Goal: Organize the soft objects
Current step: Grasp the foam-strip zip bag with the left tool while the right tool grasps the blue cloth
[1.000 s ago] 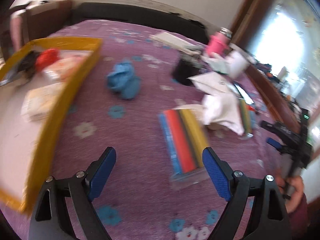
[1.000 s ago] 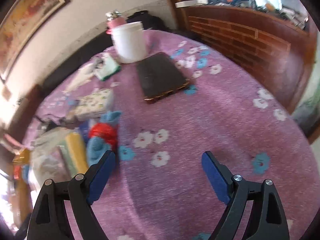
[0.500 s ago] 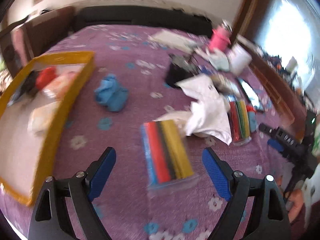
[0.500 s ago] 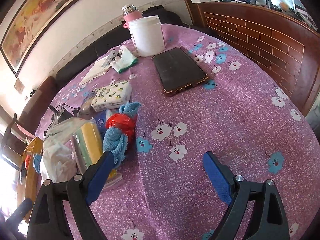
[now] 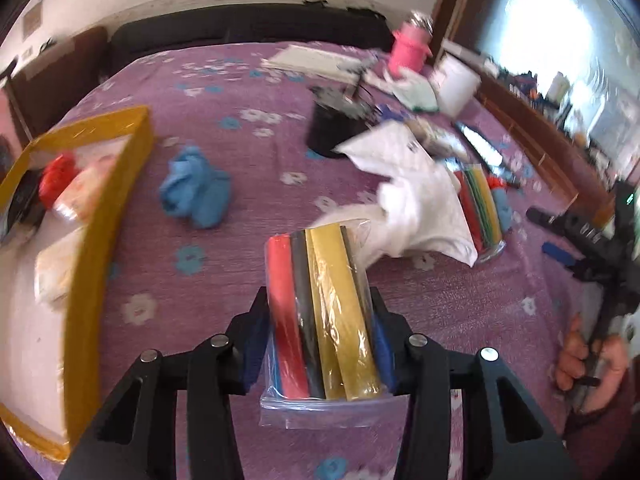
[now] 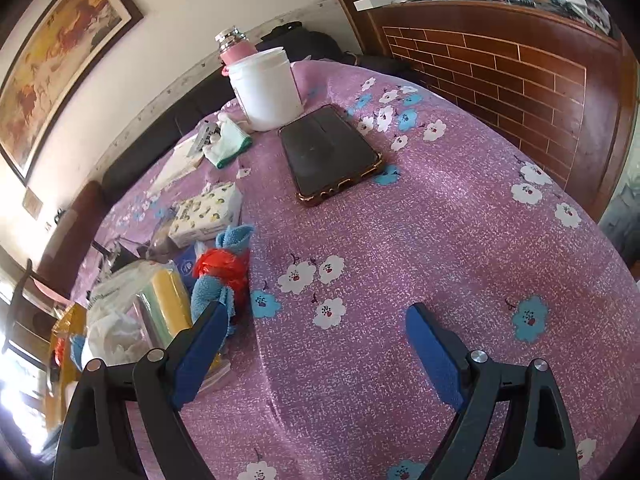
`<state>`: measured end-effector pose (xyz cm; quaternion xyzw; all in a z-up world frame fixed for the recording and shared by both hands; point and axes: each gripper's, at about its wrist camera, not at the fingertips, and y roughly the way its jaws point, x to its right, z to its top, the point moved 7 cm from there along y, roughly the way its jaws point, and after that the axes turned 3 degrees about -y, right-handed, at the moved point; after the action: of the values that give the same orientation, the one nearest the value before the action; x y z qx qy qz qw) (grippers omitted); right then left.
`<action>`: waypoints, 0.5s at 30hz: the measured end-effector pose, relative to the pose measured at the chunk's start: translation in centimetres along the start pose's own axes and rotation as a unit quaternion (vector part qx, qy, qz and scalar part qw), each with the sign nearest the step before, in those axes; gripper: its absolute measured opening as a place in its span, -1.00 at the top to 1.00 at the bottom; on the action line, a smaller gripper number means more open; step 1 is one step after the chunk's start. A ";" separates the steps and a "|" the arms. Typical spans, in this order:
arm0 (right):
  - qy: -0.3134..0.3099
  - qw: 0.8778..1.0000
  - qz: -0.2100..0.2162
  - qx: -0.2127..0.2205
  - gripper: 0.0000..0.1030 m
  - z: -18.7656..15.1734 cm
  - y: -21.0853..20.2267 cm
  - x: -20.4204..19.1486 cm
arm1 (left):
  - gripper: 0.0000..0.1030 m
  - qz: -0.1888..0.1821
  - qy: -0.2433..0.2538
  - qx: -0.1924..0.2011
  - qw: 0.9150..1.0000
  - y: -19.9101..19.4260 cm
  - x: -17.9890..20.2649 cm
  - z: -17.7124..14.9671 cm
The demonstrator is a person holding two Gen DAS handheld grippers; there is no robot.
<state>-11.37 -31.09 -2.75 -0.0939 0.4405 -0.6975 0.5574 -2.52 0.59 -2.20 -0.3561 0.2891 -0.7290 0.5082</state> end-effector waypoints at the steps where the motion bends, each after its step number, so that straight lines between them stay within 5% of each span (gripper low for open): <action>1: -0.005 1.000 -0.004 -0.001 -0.80 0.0 0.1 -0.1 | 0.14 -0.006 -0.007 0.003 1.000 -0.4 -0.4 0.0; 7: -0.037 0.999 -0.039 0.005 -0.80 0.0 -1.6 -0.6 | 0.14 -0.044 -0.028 0.044 0.998 -5.6 -2.3 0.5; 15: -0.085 0.996 -0.018 -0.027 -0.74 0.9 -0.8 -5.3 | 0.14 -0.058 -0.059 0.096 0.992 -10.2 -5.0 0.5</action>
<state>-9.42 -26.97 0.26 -0.1754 0.4083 -0.6849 0.5774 -6.46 8.57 4.93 -0.3642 0.1660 -0.7591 0.5135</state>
